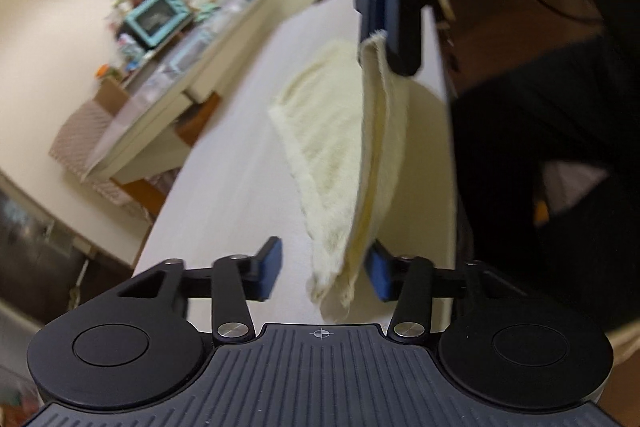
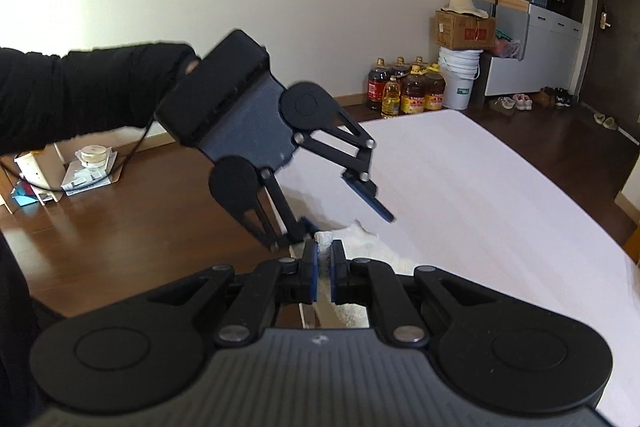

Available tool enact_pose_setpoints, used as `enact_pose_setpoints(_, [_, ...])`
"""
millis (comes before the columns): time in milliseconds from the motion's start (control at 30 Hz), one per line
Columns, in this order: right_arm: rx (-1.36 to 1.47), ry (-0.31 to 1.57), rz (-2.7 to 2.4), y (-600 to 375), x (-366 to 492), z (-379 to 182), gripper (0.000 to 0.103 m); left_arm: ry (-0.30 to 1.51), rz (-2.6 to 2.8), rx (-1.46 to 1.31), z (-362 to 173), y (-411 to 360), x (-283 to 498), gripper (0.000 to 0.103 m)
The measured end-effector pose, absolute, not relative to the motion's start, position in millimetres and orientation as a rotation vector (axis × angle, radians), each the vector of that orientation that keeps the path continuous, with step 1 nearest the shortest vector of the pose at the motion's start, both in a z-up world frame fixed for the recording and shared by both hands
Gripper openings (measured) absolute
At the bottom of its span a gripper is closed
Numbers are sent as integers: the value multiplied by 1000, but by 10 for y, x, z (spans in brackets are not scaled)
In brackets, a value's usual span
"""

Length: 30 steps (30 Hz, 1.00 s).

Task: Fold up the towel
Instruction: 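Lift the held edge with both grippers and fold it over the towel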

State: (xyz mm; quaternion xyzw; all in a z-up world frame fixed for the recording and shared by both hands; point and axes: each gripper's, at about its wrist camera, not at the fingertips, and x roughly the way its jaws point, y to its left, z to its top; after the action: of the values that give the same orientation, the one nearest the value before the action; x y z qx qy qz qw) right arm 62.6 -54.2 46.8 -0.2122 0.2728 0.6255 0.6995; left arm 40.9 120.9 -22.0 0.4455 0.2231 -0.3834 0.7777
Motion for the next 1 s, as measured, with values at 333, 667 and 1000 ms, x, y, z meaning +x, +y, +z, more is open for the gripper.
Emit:
enact_pose_setpoints(333, [-327, 604, 1386, -995, 531, 295, 6, 576, -911, 1040, 41, 1009, 344, 10])
enact_pose_setpoints(667, [-54, 567, 1210, -1578, 770, 334, 6, 532, -941, 1145, 475, 494, 954, 10])
enact_pose_setpoints(1000, [219, 610, 957, -2112, 1610, 118, 6, 541, -956, 1160, 309, -156, 1813, 10])
